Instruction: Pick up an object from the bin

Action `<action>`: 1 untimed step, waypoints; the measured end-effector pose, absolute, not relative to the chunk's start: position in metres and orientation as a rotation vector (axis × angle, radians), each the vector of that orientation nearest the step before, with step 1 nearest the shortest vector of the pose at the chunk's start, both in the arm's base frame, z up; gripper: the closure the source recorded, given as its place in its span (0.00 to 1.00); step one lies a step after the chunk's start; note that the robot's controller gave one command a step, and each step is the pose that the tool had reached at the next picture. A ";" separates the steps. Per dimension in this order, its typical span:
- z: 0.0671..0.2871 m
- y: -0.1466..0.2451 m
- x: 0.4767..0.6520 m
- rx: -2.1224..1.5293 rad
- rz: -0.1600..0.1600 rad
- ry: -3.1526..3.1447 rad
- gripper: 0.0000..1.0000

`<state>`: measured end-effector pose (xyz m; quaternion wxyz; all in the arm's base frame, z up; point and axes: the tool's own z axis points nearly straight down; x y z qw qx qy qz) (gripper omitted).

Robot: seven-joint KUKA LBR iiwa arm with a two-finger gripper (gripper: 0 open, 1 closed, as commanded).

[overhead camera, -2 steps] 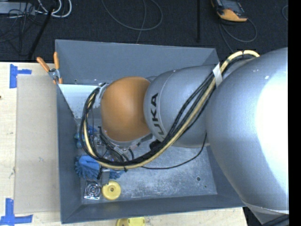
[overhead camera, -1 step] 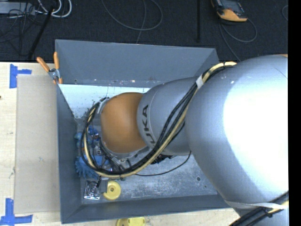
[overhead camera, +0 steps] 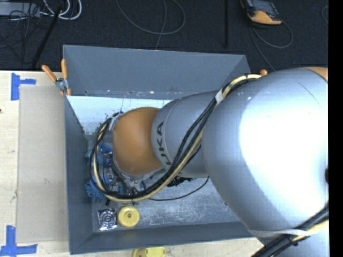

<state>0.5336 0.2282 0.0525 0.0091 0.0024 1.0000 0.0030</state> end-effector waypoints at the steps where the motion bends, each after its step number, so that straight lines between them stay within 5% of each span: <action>1: 0.054 0.228 0.534 0.011 0.009 3.124 1.00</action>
Offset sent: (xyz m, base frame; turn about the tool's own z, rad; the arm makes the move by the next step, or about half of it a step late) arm -0.0001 0.0002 0.0499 -0.0001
